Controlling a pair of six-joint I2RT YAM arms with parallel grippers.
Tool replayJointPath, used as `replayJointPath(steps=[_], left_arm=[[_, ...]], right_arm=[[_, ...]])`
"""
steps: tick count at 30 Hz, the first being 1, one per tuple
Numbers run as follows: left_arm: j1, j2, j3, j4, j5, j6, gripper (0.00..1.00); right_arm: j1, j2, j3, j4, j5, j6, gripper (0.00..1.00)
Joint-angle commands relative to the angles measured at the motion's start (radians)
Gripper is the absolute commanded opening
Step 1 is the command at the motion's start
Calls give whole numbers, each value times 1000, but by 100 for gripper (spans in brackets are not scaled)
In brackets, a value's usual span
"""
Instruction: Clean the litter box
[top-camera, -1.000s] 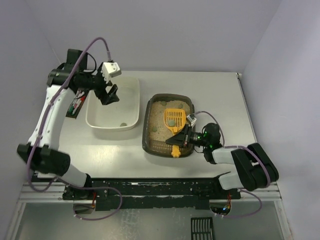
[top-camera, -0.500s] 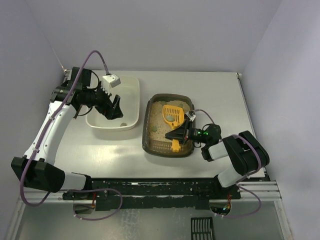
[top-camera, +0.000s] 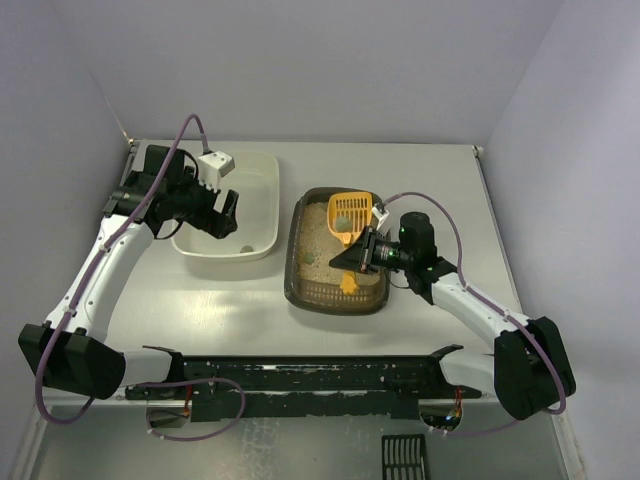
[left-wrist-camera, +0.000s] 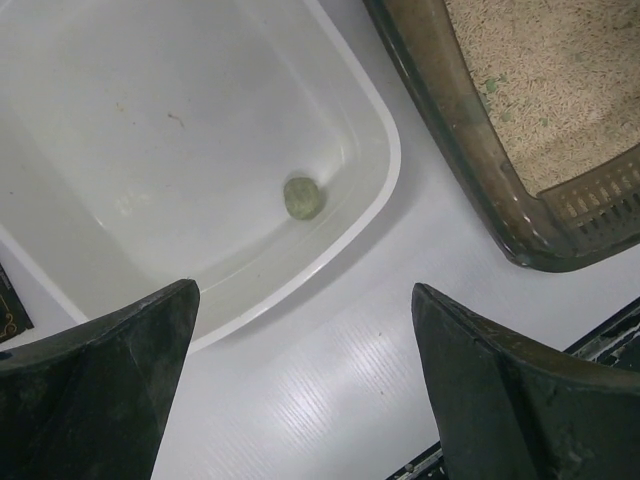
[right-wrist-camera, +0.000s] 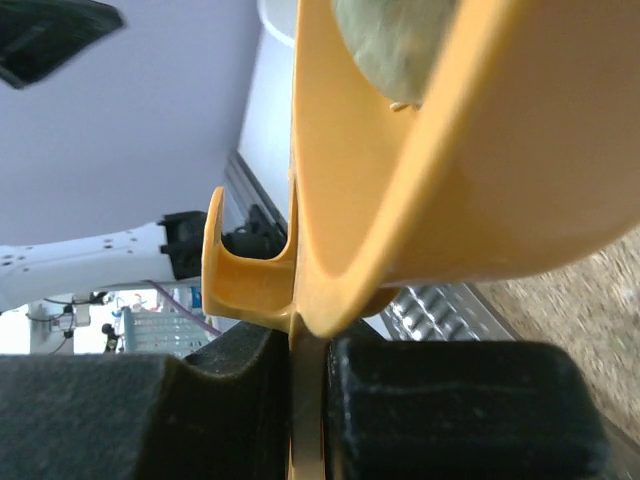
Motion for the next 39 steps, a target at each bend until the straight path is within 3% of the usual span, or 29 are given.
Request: replayJointPath(steps=[1, 3, 7, 13, 17, 21, 24, 30, 37, 39], left_arm=[[-6, -25, -3, 25, -50, -12, 98], [-6, -29, -4, 17, -64, -4, 98], [-6, -31, -18, 10, -58, -3, 98], [-6, -2, -12, -13, -49, -4, 96], [-6, 0, -15, -7, -37, -6, 96], [-6, 1, -21, -5, -38, -5, 96], [-7, -6, -27, 0, -39, -5, 96], [-7, -27, -45, 7, -50, -1, 96], [-6, -48, -67, 18, -52, 3, 96], [-6, -54, -70, 21, -55, 5, 96]], right_arm=[[7, -20, -32, -177, 24, -84, 0], [7, -49, -89, -68, -56, -7, 0], [9, -114, -274, 398, -207, 310, 0], [11, -168, -345, 590, -258, 429, 0], [12, -1, -388, 1115, -233, 717, 0], [14, 324, -337, 1578, -193, 998, 0], [25, 464, -246, 1592, -199, 1018, 0], [27, 451, -195, 1589, -215, 1003, 0], [28, 419, -389, 1571, -182, 914, 0], [28, 365, -450, 1485, -159, 825, 0]])
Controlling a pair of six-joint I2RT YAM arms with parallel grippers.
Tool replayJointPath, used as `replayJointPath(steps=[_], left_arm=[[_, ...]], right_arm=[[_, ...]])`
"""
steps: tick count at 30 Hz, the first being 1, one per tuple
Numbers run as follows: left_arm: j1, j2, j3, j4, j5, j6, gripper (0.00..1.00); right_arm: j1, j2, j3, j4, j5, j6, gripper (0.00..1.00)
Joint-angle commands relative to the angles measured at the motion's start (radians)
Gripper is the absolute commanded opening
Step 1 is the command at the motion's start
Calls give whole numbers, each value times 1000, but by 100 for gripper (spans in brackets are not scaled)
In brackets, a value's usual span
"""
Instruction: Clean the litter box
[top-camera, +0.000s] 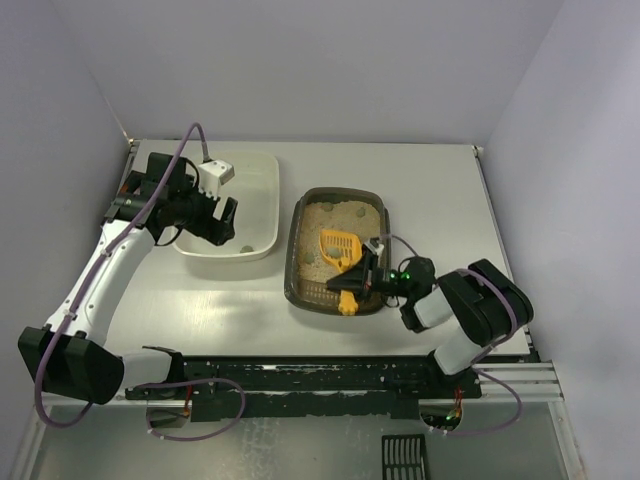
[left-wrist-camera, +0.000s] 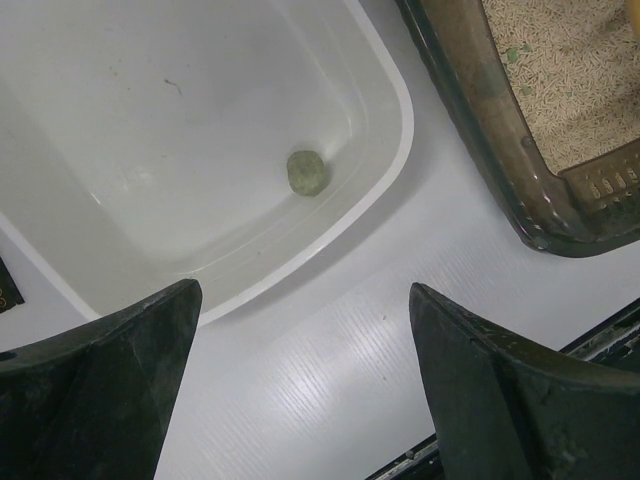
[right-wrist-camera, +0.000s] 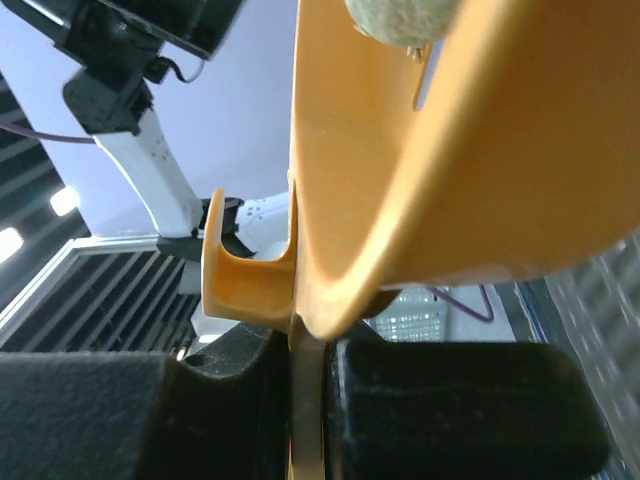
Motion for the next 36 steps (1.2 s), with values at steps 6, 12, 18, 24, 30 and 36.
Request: replayJointPath(steps=[6, 12, 18, 24, 30, 36], left_arm=[[-5, -32, -16, 29, -29, 5, 95], [-3, -44, -28, 25, -29, 12, 95], [0, -60, -30, 20, -39, 18, 96], [1, -70, -43, 24, -36, 18, 96], [6, -70, -39, 22, -29, 17, 96], [7, -73, -46, 25, -30, 18, 96]], right_arm=[[53, -477, 5, -961, 198, -733, 0], [123, -570, 243, -1480, 418, -1054, 0], [55, -518, 29, -899, 167, -691, 0], [31, -122, -175, 277, 120, -145, 0], [47, -98, -87, 281, 73, -106, 0], [47, -45, -66, 303, 62, -85, 0]])
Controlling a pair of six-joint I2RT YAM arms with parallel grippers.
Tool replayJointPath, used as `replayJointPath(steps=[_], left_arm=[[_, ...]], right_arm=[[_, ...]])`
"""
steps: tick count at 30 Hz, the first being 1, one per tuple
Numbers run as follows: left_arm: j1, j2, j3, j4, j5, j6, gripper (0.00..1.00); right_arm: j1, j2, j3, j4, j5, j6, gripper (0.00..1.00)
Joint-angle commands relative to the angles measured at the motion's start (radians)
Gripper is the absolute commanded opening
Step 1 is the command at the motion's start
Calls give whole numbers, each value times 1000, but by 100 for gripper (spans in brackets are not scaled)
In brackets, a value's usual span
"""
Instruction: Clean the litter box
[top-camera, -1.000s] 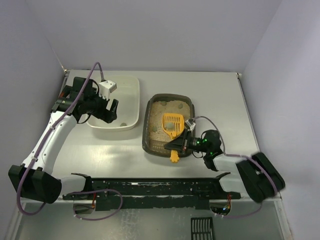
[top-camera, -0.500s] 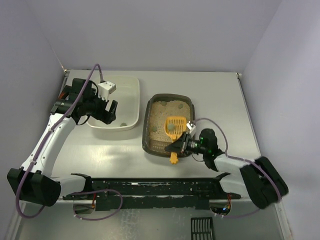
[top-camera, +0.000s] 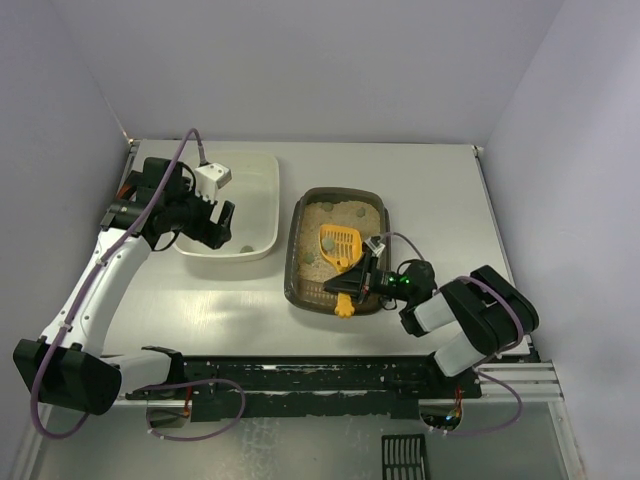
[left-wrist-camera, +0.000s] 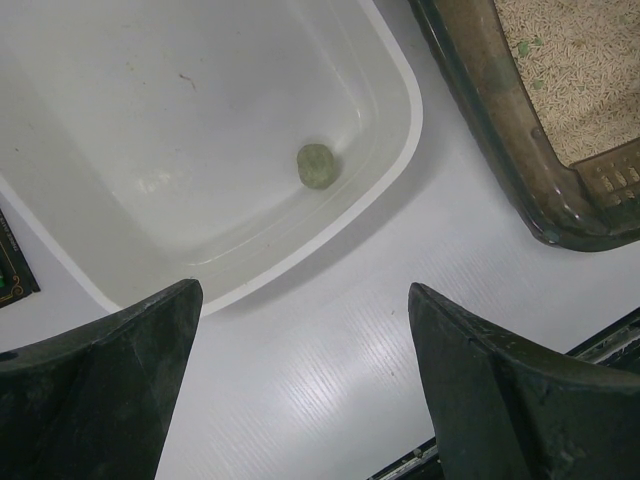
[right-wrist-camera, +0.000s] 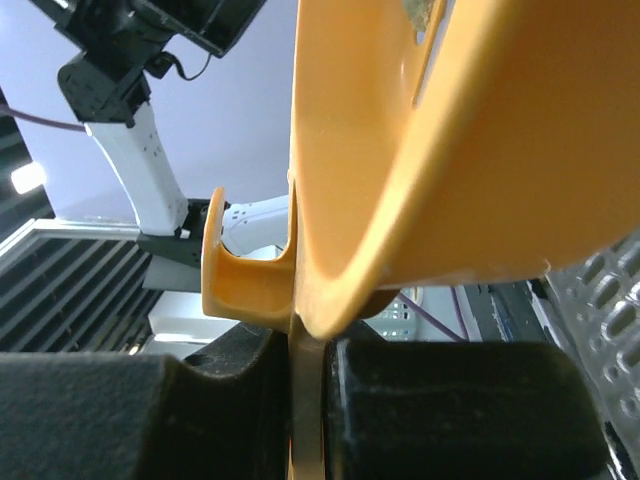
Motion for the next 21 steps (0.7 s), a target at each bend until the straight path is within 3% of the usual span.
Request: replayJointPath(steps=[1, 4, 6, 10, 12, 16, 18, 21], left_arm=[[6, -20, -12, 19, -7, 7, 96], [6, -21, -12, 19, -7, 7, 96], [7, -20, -12, 20, -11, 7, 96], [8, -19, -8, 17, -17, 10, 96], [10, -16, -9, 16, -18, 11, 96], [14, -4, -10, 23, -11, 5, 96], [16, 4, -1, 17, -10, 5, 96], [16, -2, 0, 14, -10, 7, 96]], right_arm=[[1, 42, 4, 306, -27, 46, 0], [1, 19, 9, 245, -34, 11, 0], [3, -49, 19, 52, -32, -97, 0], [76, -348, 209, -1051, 148, -700, 0], [101, -382, 307, -1275, 207, -853, 0], [81, -392, 334, -1314, 196, -896, 0], [61, -392, 259, -1112, 106, -794, 0], [6, -356, 91, -628, 23, -505, 0]])
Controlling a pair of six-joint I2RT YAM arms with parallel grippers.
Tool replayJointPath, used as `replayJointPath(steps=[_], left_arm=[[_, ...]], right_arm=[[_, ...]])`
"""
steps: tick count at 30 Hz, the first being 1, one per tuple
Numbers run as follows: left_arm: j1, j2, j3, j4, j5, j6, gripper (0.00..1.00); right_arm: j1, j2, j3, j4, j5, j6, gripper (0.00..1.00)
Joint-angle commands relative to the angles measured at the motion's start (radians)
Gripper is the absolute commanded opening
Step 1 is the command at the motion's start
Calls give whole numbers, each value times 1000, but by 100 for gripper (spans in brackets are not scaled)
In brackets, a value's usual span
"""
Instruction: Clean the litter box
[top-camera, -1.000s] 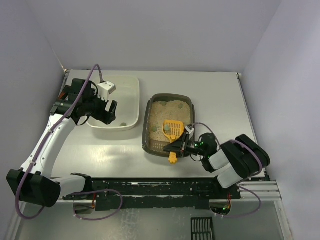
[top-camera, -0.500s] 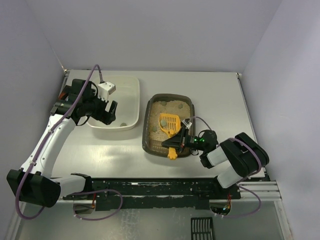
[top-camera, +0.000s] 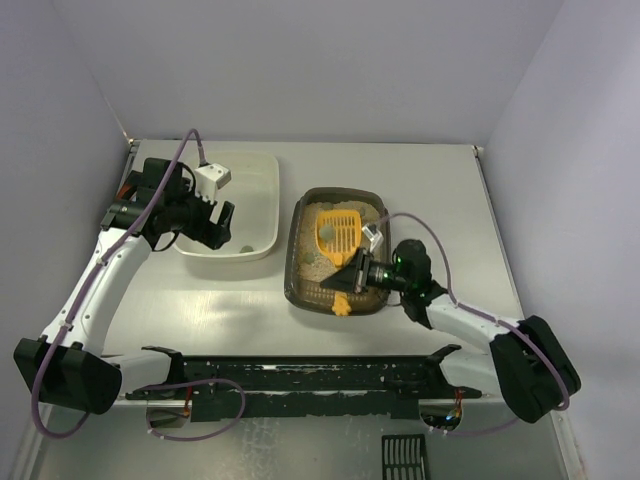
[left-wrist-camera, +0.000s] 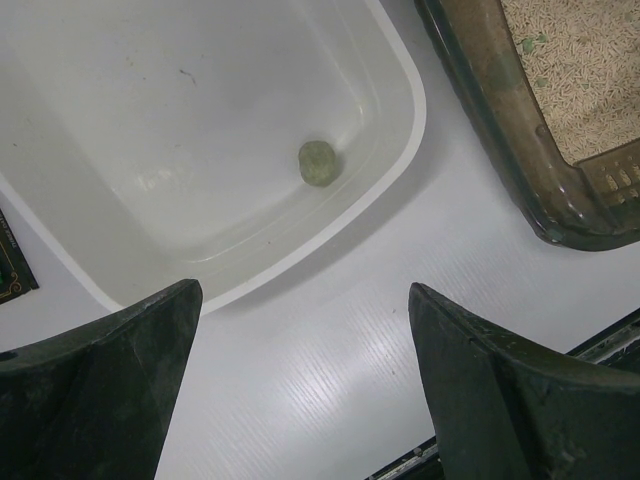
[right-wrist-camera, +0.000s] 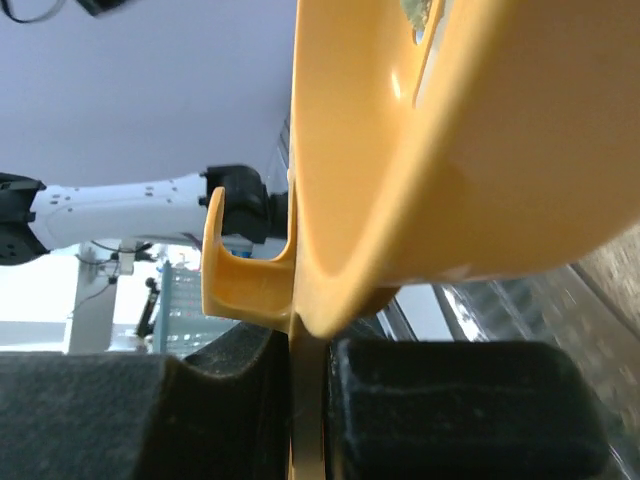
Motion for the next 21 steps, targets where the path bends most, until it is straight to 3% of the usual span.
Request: replayJointPath(steps=[1, 6, 8, 11, 13, 15, 21], left_arm=[[6, -8, 1, 15, -7, 7, 96], [7, -19, -13, 19, 10, 17, 96], [8, -18, -12, 15, 12, 19, 96], [8, -21, -20, 18, 15, 21, 96], [8, -23, -22, 17, 20, 24, 96], [8, -21, -22, 15, 25, 26, 96], [9, -18, -24, 15, 21, 28, 96]], right_arm=[[-68, 61, -200, 476, -92, 290, 0], [-48, 101, -194, 519, -113, 319, 0], [-106, 59, -215, 500, -114, 327, 0], [-134, 41, -171, 353, -136, 239, 0], [-61, 28, -102, 197, -111, 136, 0], [-24, 24, -71, 160, -114, 92, 0], [-142, 83, -157, 533, -198, 312, 0]])
